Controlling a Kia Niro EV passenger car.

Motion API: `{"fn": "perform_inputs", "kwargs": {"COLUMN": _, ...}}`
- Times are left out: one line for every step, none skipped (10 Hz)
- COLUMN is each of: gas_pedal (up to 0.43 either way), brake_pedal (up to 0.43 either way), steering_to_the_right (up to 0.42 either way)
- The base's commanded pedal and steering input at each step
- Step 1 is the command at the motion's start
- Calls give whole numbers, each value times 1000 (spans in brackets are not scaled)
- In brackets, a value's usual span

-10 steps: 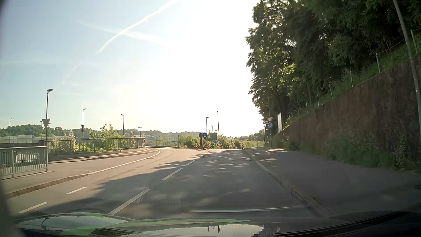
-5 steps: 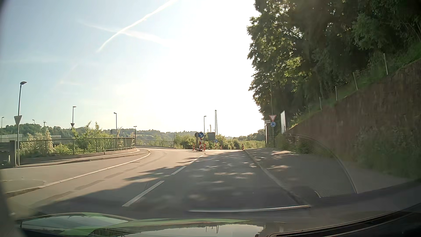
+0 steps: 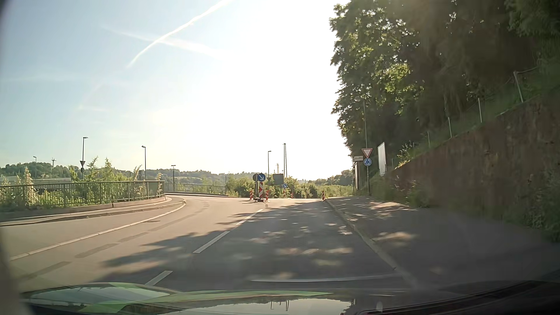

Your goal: Follow the waypoints while adhering to traffic rules and regulations

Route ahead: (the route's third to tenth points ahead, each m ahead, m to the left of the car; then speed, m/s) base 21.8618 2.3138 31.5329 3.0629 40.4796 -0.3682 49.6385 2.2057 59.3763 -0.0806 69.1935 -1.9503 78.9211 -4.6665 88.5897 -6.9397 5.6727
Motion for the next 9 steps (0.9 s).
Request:
{"fn": "perform_inputs", "kwargs": {"gas_pedal": 8, "brake_pedal": 0, "steering_to_the_right": -2}}
{"fn": "perform_inputs", "kwargs": {"gas_pedal": 0, "brake_pedal": 0, "steering_to_the_right": -2}}
{"fn": "perform_inputs", "kwargs": {"gas_pedal": 0, "brake_pedal": 0, "steering_to_the_right": -2}}
{"fn": "perform_inputs", "kwargs": {"gas_pedal": 0, "brake_pedal": 0, "steering_to_the_right": -2}}
{"fn": "perform_inputs", "kwargs": {"gas_pedal": 0, "brake_pedal": 0, "steering_to_the_right": -2}}
{"fn": "perform_inputs", "kwargs": {"gas_pedal": 0, "brake_pedal": 0, "steering_to_the_right": 0}}
{"fn": "perform_inputs", "kwargs": {"gas_pedal": 0, "brake_pedal": 0, "steering_to_the_right": -1}}
{"fn": "perform_inputs", "kwargs": {"gas_pedal": 39, "brake_pedal": 0, "steering_to_the_right": -1}}
{"fn": "perform_inputs", "kwargs": {"gas_pedal": 47, "brake_pedal": 0, "steering_to_the_right": -1}}
